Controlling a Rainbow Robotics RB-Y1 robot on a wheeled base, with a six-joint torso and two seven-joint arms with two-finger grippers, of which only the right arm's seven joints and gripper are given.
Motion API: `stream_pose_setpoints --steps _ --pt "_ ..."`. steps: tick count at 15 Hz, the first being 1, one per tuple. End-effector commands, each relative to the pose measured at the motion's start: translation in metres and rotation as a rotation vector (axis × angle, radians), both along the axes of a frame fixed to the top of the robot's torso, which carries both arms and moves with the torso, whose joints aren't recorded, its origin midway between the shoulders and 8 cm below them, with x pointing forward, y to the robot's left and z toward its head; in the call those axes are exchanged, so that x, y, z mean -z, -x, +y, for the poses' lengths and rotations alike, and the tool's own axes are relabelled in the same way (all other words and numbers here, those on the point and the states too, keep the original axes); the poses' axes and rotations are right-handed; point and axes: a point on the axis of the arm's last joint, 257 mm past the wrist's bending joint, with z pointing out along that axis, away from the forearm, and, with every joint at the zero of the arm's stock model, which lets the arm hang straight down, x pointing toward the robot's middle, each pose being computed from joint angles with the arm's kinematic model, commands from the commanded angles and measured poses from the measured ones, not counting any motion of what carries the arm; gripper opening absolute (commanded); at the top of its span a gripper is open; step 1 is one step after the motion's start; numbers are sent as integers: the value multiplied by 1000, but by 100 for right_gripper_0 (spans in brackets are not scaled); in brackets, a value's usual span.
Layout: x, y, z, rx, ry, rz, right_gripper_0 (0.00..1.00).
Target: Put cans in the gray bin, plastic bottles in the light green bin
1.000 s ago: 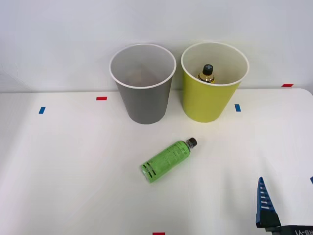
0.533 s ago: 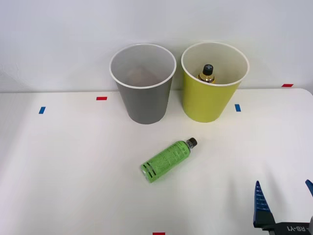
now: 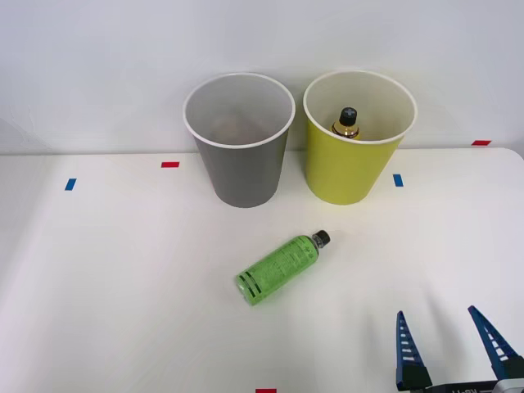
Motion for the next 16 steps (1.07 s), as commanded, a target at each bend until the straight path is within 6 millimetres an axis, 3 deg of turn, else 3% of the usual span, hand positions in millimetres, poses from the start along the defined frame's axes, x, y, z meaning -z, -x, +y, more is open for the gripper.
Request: stream_pose_setpoints --steps 1,7,12,16 --pt "-2 10 16 -41 20 -15 100" --pt "12 28 25 -38 156 16 100" --pt "36 43 24 -7 184 32 100" --pt "33 52 33 -9 149 11 100"
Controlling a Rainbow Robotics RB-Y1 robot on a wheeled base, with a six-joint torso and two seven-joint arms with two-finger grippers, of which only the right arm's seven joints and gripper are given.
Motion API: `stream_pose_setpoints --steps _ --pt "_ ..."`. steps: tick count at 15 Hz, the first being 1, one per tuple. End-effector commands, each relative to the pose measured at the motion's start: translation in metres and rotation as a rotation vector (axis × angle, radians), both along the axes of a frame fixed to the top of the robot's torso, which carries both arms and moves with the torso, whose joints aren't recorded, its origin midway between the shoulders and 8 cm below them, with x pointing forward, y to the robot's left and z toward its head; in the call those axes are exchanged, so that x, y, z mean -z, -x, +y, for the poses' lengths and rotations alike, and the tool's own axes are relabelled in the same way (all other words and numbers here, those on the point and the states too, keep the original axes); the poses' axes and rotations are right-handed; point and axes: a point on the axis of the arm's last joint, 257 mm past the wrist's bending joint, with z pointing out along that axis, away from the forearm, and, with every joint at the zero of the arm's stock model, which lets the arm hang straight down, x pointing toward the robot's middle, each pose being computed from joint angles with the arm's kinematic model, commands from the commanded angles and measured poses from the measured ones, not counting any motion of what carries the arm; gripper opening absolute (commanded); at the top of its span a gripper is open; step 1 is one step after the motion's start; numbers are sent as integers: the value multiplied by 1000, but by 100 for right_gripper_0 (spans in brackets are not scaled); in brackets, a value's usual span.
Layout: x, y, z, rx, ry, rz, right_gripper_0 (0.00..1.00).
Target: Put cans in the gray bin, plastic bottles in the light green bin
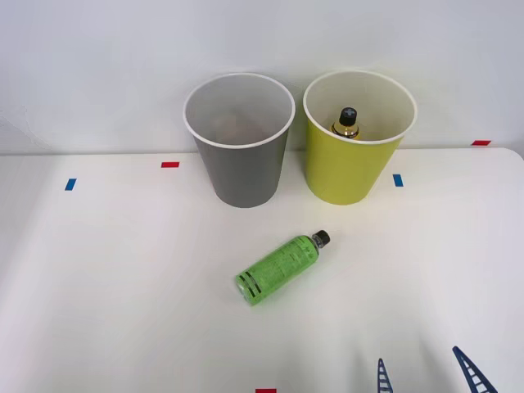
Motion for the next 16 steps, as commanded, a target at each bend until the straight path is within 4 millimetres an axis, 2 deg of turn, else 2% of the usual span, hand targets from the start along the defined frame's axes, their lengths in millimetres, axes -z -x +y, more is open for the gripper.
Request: stream_pose_setpoints --steps 1,16 --pt "-7 4 6 0 -24 -29 100" --pt "-11 5 11 10 -22 -43 100"
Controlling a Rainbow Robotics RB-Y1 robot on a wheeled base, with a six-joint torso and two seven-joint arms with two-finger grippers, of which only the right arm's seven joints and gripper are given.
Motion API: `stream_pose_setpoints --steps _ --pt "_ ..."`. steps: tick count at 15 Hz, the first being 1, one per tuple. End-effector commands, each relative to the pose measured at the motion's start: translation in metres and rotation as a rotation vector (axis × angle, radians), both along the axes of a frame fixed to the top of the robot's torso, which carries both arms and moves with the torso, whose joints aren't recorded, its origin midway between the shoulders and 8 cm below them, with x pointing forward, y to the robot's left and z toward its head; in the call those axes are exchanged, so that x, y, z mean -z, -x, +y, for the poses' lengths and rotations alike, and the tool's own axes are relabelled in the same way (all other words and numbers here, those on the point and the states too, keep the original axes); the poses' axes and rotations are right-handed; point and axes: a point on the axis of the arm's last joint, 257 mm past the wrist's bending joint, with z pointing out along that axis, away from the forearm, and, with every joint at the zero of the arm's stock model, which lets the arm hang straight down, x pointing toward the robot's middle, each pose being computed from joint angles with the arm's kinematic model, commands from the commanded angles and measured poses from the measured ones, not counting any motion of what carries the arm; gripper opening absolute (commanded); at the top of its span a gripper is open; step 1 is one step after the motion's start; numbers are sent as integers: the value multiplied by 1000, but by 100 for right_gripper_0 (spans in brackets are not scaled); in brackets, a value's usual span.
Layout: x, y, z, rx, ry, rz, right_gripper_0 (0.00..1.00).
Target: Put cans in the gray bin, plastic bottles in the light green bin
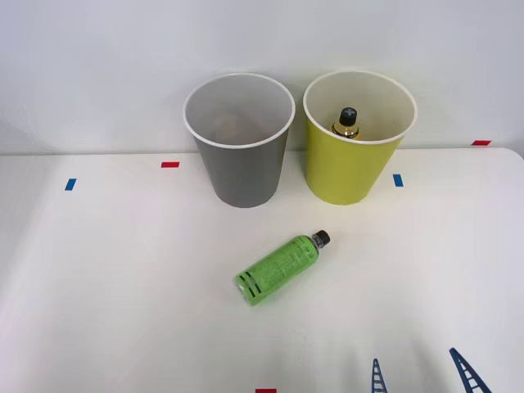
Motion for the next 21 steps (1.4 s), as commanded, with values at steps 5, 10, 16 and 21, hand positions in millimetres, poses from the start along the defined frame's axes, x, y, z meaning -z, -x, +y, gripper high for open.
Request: stream_pose_setpoints --steps 5,10,16,21 --pt "0 0 0 0 0 0 100" --pt "0 0 0 0 0 0 100" --pt "0 0 0 0 0 0 100" --pt "0 0 0 0 0 0 100"
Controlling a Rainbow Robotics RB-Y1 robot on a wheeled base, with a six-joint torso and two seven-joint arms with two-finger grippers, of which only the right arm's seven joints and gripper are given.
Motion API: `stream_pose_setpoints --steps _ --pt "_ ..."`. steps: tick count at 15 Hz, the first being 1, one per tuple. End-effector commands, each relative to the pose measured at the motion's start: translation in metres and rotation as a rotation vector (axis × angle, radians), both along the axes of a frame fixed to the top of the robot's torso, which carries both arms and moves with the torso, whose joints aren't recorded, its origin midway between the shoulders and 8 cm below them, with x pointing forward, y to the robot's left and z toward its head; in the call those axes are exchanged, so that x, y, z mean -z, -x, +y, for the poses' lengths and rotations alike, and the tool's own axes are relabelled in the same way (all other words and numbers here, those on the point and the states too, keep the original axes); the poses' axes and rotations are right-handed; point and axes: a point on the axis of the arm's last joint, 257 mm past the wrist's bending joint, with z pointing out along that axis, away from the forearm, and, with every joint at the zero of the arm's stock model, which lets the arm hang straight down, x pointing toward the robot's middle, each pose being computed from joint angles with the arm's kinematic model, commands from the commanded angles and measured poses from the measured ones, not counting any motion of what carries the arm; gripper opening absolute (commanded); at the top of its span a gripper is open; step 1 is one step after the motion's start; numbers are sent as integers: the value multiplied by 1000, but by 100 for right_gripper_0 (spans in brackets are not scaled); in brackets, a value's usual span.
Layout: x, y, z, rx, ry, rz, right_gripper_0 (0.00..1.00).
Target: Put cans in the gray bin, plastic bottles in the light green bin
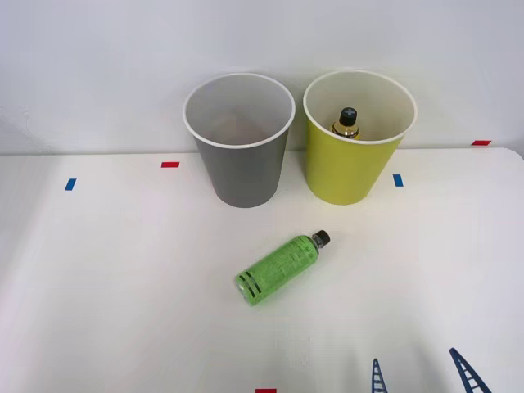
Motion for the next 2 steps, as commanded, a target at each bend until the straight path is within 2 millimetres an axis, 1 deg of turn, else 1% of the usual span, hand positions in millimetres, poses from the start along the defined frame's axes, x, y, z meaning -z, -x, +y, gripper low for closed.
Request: stream_pose_setpoints --steps 1,2 --pt "0 0 0 0 0 0 100" --pt "0 0 0 0 0 0 100"
